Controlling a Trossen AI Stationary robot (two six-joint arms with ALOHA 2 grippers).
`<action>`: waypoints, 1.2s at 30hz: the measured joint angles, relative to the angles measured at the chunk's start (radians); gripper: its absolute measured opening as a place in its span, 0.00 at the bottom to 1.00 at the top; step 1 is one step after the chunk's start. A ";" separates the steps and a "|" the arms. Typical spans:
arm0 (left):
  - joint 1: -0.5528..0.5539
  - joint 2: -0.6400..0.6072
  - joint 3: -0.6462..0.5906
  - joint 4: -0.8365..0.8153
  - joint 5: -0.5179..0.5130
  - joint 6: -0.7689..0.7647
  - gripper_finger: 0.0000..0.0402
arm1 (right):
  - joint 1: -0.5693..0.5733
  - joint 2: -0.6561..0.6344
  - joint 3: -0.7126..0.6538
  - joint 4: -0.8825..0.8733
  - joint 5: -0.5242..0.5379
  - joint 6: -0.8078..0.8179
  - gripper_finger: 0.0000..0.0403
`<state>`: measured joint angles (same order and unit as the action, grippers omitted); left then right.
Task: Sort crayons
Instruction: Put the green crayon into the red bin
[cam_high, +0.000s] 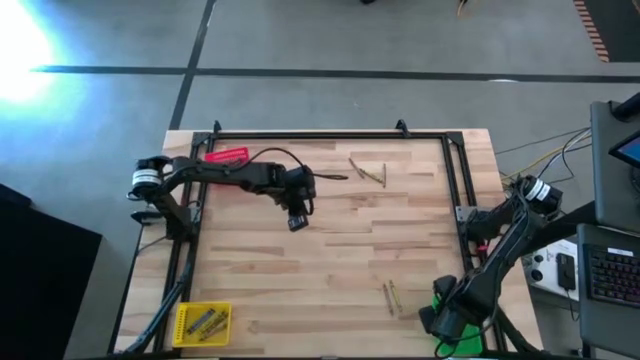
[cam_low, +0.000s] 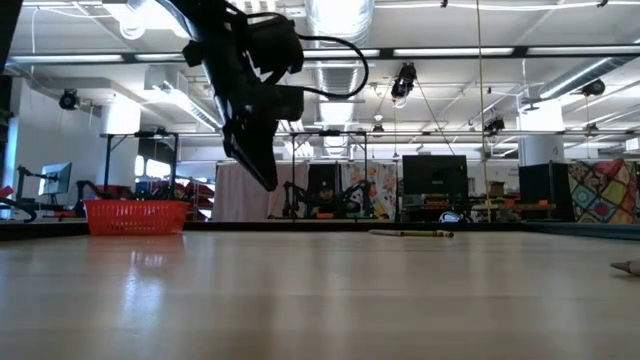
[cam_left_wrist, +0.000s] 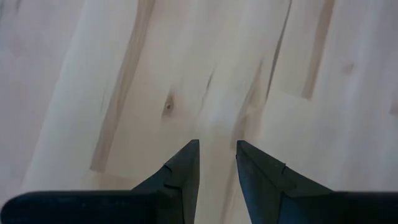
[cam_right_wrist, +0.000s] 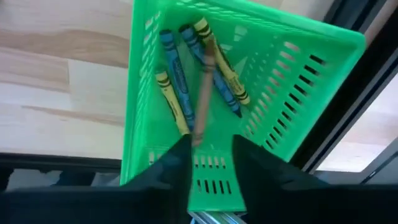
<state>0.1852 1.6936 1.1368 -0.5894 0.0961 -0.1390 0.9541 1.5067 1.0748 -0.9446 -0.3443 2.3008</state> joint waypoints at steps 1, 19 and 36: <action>0.000 0.000 0.008 -0.006 0.000 0.000 0.22 | 0.000 0.000 0.000 -0.001 0.001 0.002 0.31; -0.003 -0.006 0.036 -0.064 0.048 -0.004 0.22 | -0.136 -0.019 0.120 -0.263 0.516 -0.100 0.50; -0.017 -0.006 0.026 -0.142 0.053 -0.062 0.22 | -0.341 -0.016 -0.097 0.143 0.435 -0.406 0.41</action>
<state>0.1683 1.6875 1.1625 -0.7316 0.1487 -0.2013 0.6132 1.4906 0.9777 -0.8020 0.0904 1.8947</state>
